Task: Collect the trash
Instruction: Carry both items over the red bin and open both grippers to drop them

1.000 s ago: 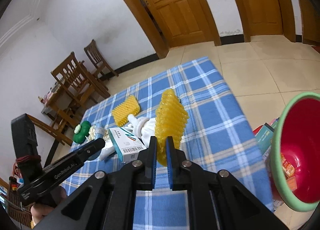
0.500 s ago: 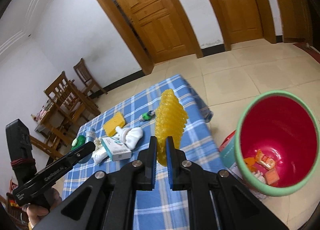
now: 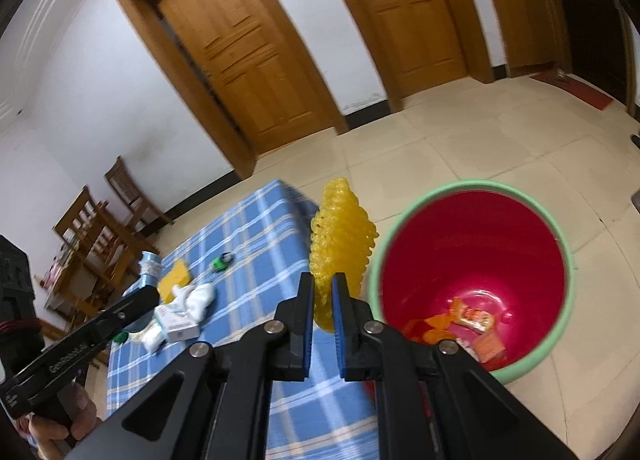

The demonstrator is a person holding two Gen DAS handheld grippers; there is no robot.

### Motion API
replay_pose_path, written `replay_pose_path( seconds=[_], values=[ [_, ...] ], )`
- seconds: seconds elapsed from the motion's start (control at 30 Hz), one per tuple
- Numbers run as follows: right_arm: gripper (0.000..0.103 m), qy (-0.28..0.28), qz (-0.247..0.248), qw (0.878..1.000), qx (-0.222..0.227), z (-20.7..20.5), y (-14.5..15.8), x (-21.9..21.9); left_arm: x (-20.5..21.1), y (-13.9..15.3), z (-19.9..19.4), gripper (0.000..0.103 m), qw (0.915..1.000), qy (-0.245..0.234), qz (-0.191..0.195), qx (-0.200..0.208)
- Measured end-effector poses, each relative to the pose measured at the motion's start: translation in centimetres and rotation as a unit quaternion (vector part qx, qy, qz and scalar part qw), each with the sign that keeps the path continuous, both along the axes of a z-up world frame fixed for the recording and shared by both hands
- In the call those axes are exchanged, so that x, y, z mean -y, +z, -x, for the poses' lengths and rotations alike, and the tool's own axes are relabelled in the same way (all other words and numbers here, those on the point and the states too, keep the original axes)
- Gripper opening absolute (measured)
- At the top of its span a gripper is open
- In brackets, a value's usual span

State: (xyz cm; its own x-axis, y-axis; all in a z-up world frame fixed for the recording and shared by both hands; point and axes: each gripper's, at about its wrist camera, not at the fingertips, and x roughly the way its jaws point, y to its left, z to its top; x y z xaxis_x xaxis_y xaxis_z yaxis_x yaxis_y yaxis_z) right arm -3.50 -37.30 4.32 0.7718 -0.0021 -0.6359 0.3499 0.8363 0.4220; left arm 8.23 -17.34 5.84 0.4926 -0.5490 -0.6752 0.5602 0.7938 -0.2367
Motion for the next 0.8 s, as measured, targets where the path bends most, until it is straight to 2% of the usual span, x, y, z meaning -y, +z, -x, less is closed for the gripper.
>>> replay_pose_path(
  seconds=[0.3, 0.8],
  values=[
    [0.011, -0.055, -0.013, 0.998, -0.022, 1.2, -2.5, 4.3, 6.1, -0.6, 0.1, 0.017, 0.9982, -0.057, -0.017, 0.006],
    [0.015, -0.118, -0.049, 0.991, -0.049, 2.9, -6.5, 9.3, 14.1, -5.5, 0.6, 0.017, 0.9900, -0.127, -0.056, -0.027]
  ],
)
